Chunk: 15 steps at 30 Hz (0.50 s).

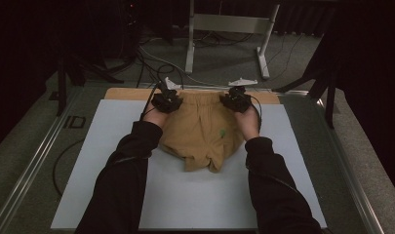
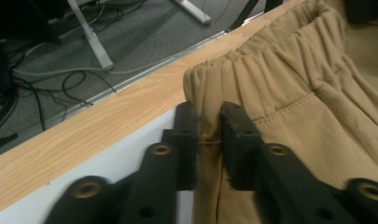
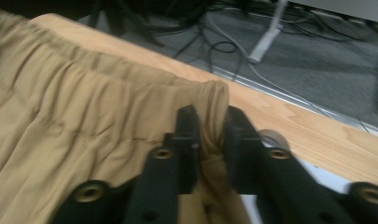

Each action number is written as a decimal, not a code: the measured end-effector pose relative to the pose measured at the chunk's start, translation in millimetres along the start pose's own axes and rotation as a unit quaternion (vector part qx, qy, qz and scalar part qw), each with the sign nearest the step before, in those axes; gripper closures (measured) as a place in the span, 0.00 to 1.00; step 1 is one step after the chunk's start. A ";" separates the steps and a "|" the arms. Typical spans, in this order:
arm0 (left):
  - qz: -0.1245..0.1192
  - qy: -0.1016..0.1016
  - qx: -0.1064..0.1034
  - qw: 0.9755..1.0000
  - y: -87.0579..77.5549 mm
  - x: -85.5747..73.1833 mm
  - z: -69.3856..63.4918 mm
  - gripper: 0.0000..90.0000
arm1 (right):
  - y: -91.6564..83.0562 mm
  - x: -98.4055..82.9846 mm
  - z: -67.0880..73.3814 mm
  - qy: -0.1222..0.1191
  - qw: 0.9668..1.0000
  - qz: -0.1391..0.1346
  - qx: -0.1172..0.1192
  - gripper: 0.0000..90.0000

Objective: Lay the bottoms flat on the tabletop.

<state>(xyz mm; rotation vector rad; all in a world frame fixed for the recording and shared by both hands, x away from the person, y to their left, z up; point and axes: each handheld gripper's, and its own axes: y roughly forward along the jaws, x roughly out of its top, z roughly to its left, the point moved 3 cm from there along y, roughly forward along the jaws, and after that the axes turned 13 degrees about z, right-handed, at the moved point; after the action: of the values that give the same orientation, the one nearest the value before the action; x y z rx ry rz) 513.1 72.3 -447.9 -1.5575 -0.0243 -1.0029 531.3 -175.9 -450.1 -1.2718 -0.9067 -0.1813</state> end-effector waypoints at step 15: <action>0.001 -0.014 -0.039 0.999 -3.3 -16.0 -8.3 0.03 | 0.5 -21.9 9.6 -0.004 0.998 -0.002 0.068 0.13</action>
<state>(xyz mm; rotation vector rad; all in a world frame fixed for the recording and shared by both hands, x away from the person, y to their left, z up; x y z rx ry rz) 496.6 74.6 -455.5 -1.6425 -0.0036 -0.9896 512.7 -175.1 -464.9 -1.1461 -0.9138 -0.1151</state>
